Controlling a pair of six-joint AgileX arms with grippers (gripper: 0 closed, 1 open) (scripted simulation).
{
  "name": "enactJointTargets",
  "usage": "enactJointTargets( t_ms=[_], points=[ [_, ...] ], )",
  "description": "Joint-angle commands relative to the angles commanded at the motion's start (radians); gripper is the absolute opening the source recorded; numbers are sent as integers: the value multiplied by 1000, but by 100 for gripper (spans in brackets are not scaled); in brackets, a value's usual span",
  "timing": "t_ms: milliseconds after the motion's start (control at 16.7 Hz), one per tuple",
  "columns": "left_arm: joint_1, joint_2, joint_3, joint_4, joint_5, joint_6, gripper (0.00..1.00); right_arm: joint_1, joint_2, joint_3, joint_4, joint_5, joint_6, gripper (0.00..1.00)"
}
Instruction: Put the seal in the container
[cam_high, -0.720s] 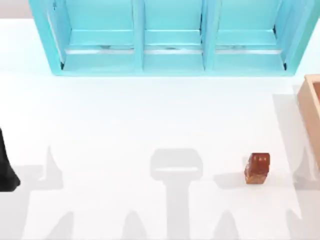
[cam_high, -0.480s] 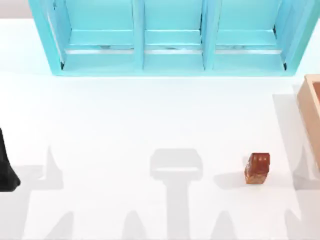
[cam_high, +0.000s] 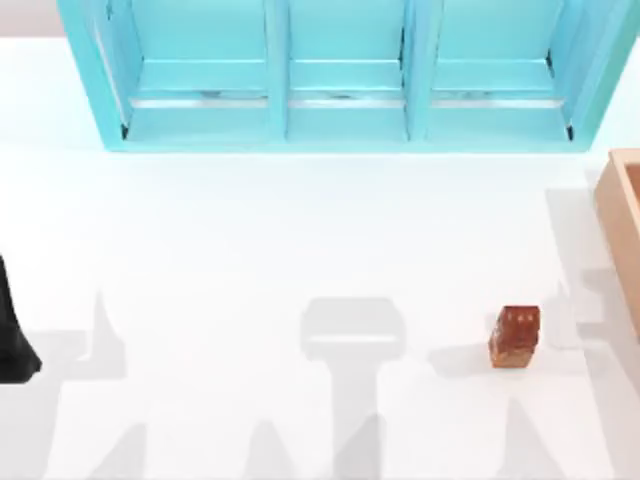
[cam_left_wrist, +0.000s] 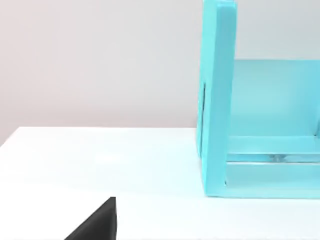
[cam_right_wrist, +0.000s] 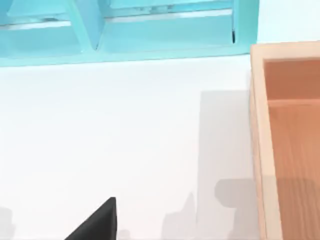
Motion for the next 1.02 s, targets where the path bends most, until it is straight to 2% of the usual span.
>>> enactJointTargets(
  t_ms=[600,780,1020],
  points=[
    [0,0,0,0,0,0,100,248,981,722,-598,-2,257,100],
    [0,0,0,0,0,0,100,293,1140,850,-707,-1,303,100],
    [0,0,0,0,0,0,100,313,1208,901,-758,-1,324,100]
  ],
)
